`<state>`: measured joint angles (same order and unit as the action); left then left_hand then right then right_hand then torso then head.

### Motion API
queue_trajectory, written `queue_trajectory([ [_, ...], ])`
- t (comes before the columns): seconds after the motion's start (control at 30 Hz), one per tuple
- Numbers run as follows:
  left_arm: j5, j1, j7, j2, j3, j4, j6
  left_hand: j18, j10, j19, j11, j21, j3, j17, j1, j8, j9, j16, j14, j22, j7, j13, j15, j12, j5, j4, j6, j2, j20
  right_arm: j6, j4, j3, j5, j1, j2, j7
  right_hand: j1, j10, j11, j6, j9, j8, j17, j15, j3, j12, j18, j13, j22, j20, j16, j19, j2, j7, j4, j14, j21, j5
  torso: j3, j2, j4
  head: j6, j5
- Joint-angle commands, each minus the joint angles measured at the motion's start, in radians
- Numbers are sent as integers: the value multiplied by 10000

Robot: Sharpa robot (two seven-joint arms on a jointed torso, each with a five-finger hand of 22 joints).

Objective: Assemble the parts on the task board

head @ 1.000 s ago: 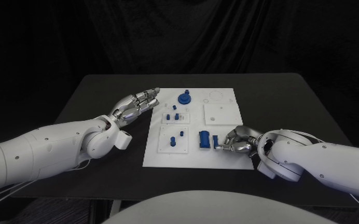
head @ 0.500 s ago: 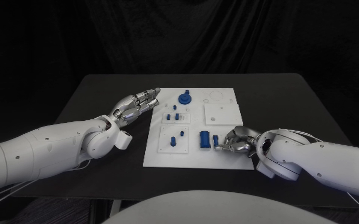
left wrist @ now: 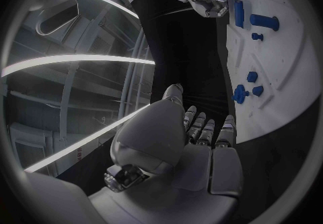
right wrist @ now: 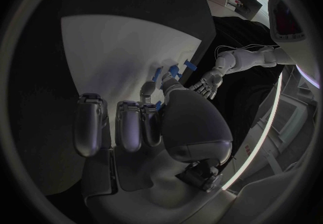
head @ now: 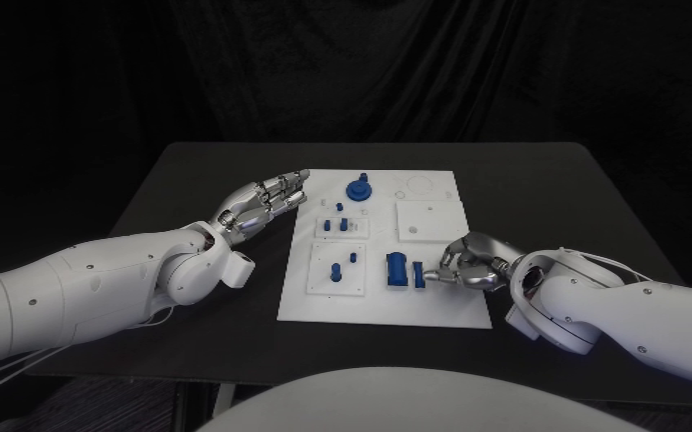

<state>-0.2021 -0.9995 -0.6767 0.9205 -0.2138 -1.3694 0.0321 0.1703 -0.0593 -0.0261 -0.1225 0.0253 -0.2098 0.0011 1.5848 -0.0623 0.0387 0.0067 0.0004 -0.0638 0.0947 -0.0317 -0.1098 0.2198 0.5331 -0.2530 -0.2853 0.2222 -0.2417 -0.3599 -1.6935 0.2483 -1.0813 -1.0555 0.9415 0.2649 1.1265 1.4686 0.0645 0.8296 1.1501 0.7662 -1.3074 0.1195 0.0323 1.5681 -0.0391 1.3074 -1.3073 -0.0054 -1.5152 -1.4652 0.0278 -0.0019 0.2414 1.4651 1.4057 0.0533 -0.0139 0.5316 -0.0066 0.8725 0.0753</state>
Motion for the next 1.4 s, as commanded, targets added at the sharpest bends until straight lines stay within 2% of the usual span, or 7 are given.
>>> queue_trajectory([
  [0.03, -374, 10, -1025, 72, 12, -229, -601, 120, -8, 32, 140, -73, -34, -11, -64, -71, 15, -67, -4, 59, 11, -9, 133, 74, -11, -123, -134, -70, 187, -2376, -108, -24, -499, -345, 224, -2277, -131, 1021, 0, 54, -284, -298, -672, 17, -119, 27, -76, 2634, -2007, -25, 205, -222, -48, 30, 397, 673, -226, -54, -10, -6, -12, 1, 51],
  [0.33, -488, -16, -1531, 222, 16, -648, -1260, 105, 53, 98, 534, -117, -178, -11, -311, -86, 5, -67, -4, 184, -156, 4, 547, 19, -156, -389, -260, -51, 708, -3906, -158, -16, 1860, -1291, 682, -5700, -702, -2053, -530, 106, -1817, -1663, 5923, -551, -337, -2725, -1104, -357, 61, 494, 4512, 2759, -1032, 540, 438, -1895, -6011, 126, -18, -25, -30, 1, -43],
  [0.5, -501, -23, -1853, 87, 17, -559, -1390, 110, 175, 127, 836, -138, -409, -11, -712, 74, -33, -67, -4, 249, -519, 20, 807, -125, -307, -411, 52, 3, 963, -2687, 54, -4, 3661, -1452, 716, -7259, -921, -8916, -2727, -1265, -5361, -4959, 9899, -2788, -1505, -10257, -785, -6306, 3971, 2123, 10626, 6786, -1475, 2063, 505, -6840, -12213, 1389, -19, -71, -32, 1, -163],
  [0.6, -504, -24, -2011, -50, 17, -441, -1455, 113, 288, 135, 1176, -144, -543, -11, -863, 214, -79, -67, -4, 274, -945, 51, 1024, -365, -414, -405, 395, -28, 1143, -1550, 261, 0, 4596, -1376, 676, -7898, -738, -12261, -3103, -3880, -7182, -6564, 11187, -3816, -1735, -12497, -453, -7882, 7669, 2911, 12992, 11343, -1517, 778, 495, -10819, -13707, 1174, -24, -75, -76, 1, -141],
  [0.8, -506, -24, -2183, -266, 16, -255, -1621, 103, 532, 152, 1486, -157, -621, -11, -980, 372, -130, -67, -4, 323, -1486, 122, 1090, -920, -594, -403, 847, 57, 1202, -697, 577, 2, 5229, -1173, 577, -8751, -513, -14583, -1148, -6910, -10191, -7432, 13006, -2954, -2410, -14987, -219, -11843, 12448, 3016, 15098, 14512, -1677, -952, 497, -14569, -13995, 653, -44, -119, -148, 1, 19],
  [1.13, -507, -18, -2227, -507, 16, 8, -1576, 86, 575, 159, 1609, -163, -653, -11, -1005, 394, -149, -67, -4, 348, -1886, 143, 1007, -1099, -628, -397, 1046, 105, 1141, -237, 856, 2, 5420, -1013, 418, -9091, 46, -14638, -1126, -6897, -10861, -7446, 13074, -3045, -3023, -15190, -231, -12644, 12661, 3027, 15152, 14522, -1912, -926, 498, -14651, -14002, 722, -70, -83, -122, 1, -37],
  [1.4, -269, -47, 121, -547, 187, -197, -2052, -635, 593, 261, 1225, -253, 607, -11, -7615, 623, -387, -67, -4, 638, -947, 317, 1098, -2198, -2722, 872, 1865, -926, 1677, -1087, 861, -230, 5631, -937, 241, -8521, -8874, -14686, -645, -8296, -11501, -7662, 13074, -1195, -323, -15681, 391, -13074, 13073, 54, 15152, 14652, -278, 19, -2414, -14651, -14057, -533, -44, -71, -145, -277, -63],
])
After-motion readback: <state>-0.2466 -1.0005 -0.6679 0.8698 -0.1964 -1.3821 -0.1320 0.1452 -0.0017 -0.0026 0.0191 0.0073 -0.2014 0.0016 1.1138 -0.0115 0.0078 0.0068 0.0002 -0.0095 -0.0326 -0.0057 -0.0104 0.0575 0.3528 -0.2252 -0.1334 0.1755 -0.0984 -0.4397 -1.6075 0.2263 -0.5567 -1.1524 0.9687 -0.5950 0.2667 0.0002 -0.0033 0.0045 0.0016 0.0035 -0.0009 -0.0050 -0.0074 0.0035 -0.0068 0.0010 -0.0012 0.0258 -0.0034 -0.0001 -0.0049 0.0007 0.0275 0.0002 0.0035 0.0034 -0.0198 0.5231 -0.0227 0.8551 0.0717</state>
